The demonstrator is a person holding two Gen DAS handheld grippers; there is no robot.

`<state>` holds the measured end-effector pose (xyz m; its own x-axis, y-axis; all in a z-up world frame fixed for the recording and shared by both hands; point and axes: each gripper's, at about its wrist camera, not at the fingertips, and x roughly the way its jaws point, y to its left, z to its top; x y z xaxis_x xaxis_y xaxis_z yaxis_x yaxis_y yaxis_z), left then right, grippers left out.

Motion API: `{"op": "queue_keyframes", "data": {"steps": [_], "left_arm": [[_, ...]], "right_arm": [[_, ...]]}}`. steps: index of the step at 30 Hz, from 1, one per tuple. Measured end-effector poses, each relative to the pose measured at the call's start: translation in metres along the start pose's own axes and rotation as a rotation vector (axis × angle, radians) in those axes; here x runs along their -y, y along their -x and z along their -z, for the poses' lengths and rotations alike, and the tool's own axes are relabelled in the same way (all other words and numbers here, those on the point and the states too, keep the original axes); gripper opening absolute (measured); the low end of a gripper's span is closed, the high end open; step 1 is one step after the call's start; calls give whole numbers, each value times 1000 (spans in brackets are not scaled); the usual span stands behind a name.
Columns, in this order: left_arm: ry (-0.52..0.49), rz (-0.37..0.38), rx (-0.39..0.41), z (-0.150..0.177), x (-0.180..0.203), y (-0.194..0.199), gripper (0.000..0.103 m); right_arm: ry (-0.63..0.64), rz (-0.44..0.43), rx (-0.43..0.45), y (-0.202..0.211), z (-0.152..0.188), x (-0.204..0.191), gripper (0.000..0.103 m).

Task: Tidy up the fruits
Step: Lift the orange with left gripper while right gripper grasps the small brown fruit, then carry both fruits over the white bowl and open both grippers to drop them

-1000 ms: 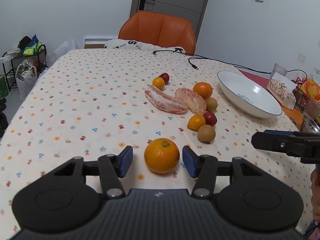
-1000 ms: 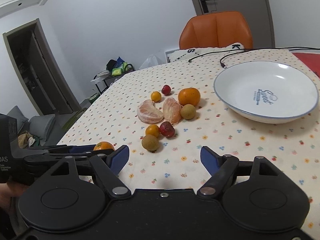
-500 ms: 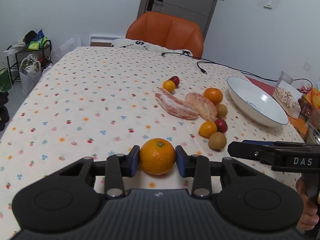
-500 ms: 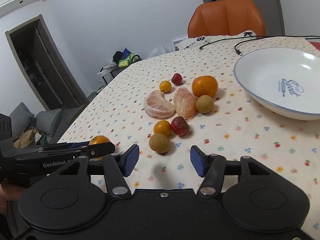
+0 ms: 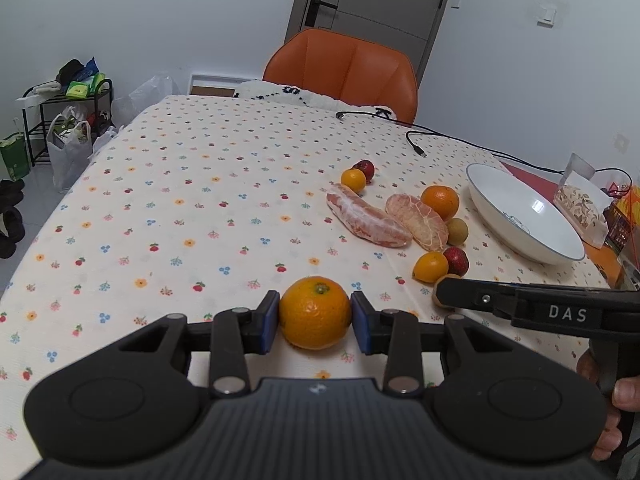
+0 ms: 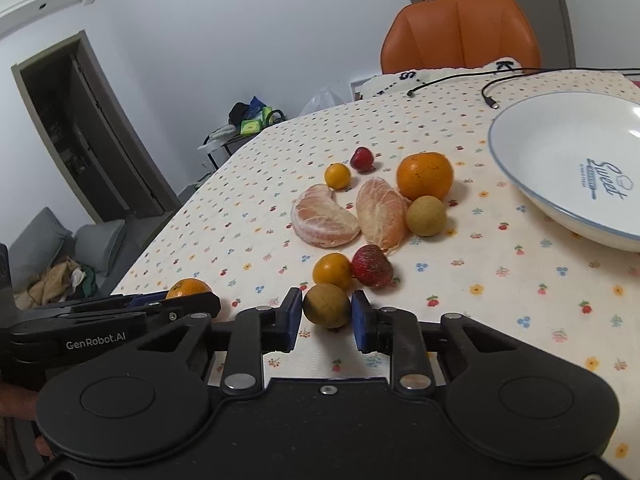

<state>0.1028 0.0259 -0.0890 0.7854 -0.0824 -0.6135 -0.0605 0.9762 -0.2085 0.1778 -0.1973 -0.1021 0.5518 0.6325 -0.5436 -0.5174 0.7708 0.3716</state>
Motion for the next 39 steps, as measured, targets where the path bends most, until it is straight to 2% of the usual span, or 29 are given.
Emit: {"op": "queue_keyframes", "data": {"steps": [10,22,39], "left_arm": [[-20,29,26,-9,13,0,37],[-107,91,62,-20,60,-2,37],[-183,170,73,-33,117,-20,37]], "right_arm": [[-21,34,60,29,-1,11,25],[-61,92,150,66,-3,41,25],[-111,170,245,102,-7,82,25]]}}
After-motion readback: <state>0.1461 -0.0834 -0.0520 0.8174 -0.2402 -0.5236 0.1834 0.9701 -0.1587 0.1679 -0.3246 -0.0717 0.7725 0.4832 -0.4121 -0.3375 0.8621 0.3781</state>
